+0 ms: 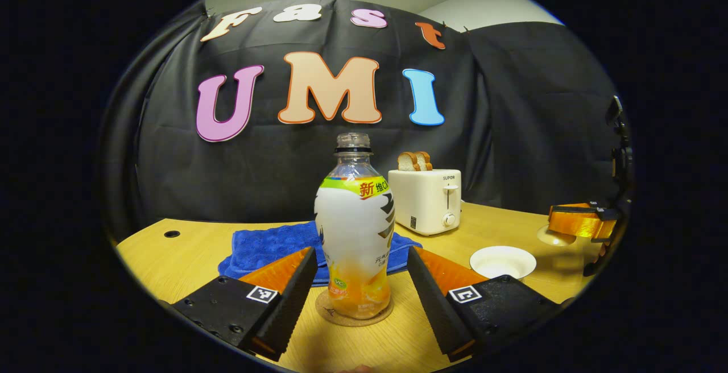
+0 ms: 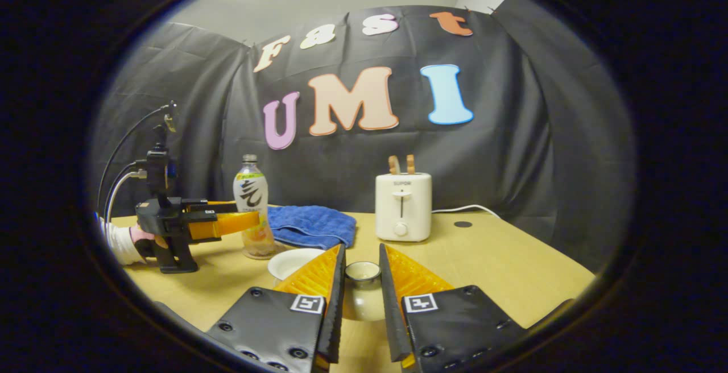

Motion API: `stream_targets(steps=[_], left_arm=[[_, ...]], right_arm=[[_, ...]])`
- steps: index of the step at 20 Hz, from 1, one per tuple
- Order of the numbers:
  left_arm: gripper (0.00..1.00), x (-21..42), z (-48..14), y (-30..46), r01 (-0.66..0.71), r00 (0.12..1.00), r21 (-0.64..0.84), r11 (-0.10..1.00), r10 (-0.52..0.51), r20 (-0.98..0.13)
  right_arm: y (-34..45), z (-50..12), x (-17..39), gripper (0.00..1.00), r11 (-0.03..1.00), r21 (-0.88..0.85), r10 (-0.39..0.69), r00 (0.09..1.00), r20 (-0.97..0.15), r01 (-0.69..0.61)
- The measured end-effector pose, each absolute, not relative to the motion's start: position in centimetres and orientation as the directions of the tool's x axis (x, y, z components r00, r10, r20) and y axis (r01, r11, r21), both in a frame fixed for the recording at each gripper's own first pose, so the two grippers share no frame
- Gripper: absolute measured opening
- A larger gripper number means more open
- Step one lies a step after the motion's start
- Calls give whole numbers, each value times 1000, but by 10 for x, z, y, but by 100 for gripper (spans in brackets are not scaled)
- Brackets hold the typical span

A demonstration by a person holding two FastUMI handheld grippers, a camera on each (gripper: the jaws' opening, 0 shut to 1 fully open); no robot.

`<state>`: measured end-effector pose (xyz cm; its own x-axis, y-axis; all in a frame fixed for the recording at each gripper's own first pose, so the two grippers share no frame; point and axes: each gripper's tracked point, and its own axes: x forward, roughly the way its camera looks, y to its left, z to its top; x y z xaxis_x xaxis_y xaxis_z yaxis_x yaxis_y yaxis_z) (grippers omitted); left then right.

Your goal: Open the teacup lid with one hand, grasp the water bottle and pour water into the teacup with the other hand; after pouring, place the water bottle on the coaster and then close the teacup lid.

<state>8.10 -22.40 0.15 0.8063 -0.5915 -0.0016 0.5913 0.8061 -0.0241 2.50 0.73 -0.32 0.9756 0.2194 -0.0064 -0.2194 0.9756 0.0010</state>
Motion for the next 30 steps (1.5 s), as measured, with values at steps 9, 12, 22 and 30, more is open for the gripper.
stream_targets(steps=[9,12,22,30], left_arm=[[93,60,3,-187,540,841,-21,841,-540,6],[93,58,3,-161,474,880,-18,880,-474,4],[93,55,2,-127,368,930,-15,930,-368,-2],[92,55,3,-124,354,935,-15,935,-354,-3]], right_arm=[[61,-6,55,36,951,6,311,950,-21,-311],[72,-12,67,36,947,4,321,945,-53,-322],[92,-28,76,36,933,-9,355,921,-159,-361],[94,-33,66,60,930,-12,359,914,-187,-367]])
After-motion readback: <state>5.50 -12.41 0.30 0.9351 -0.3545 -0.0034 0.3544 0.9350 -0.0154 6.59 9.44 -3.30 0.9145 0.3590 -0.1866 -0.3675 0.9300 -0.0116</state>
